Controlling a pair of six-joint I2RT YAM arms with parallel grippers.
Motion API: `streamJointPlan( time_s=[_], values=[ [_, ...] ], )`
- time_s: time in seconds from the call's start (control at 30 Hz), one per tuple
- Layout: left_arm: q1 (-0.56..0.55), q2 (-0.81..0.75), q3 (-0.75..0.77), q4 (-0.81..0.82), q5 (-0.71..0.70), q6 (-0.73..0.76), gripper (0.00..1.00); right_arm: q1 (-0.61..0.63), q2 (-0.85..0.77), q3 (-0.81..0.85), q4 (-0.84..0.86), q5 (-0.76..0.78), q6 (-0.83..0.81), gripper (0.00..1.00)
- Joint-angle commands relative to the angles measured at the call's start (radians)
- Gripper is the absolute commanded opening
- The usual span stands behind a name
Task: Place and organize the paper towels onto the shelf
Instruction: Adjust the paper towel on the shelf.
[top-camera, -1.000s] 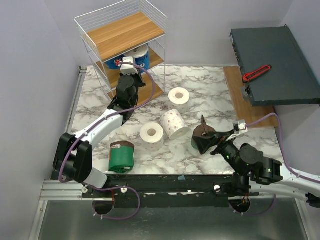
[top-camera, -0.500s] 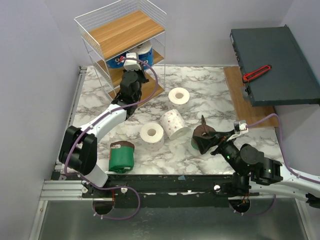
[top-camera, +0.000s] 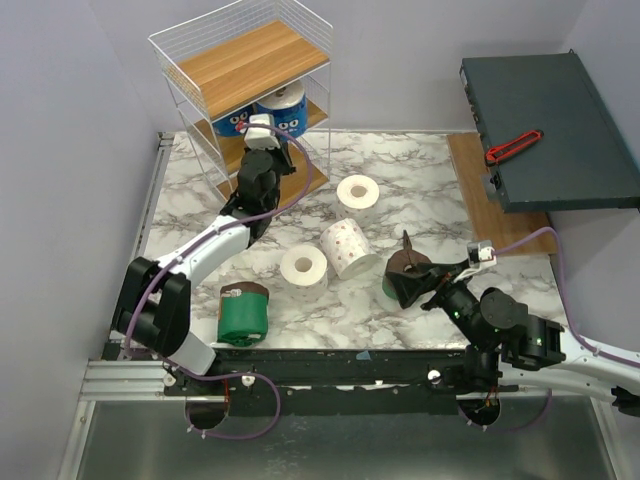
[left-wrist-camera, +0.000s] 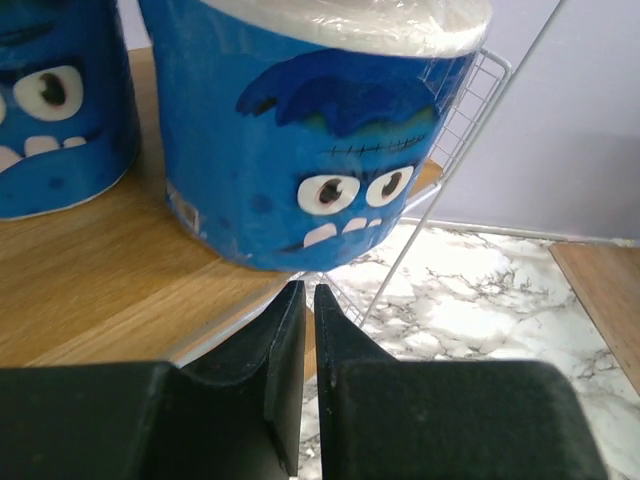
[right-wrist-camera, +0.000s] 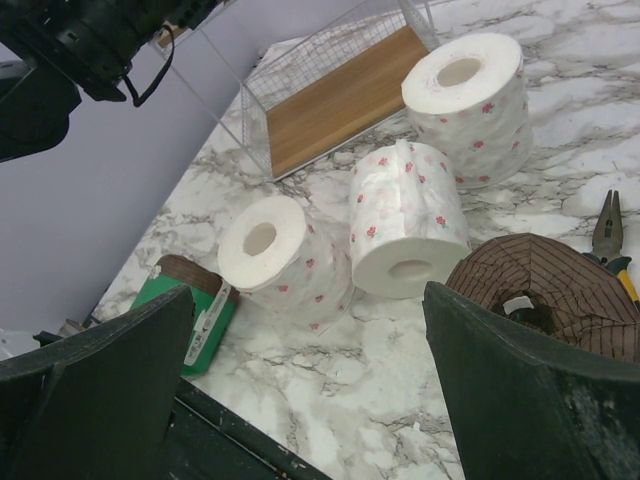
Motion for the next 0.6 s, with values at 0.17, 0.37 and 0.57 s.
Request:
streamJointPlan(
  time_s=[0.17,0.37,0.57],
  values=[
    [0.006,-0.239,-0.124,0.008,0.044,-0.002,0.18,0.004,0.017,0.026,0.015,0.03,-0.015,1.0],
    [-0.029,-0.433,-0.152,-0.222,0.092,-0.086,0.24,0.003,0.054,0.026,0.065,0.024,-0.032,1.0],
    [-0.04,-0.655,-0.117,-0.541,0.092,-0.211,0.32,0.004,0.181,0.084,0.096,-0.001,-0.019,1.0]
  ],
)
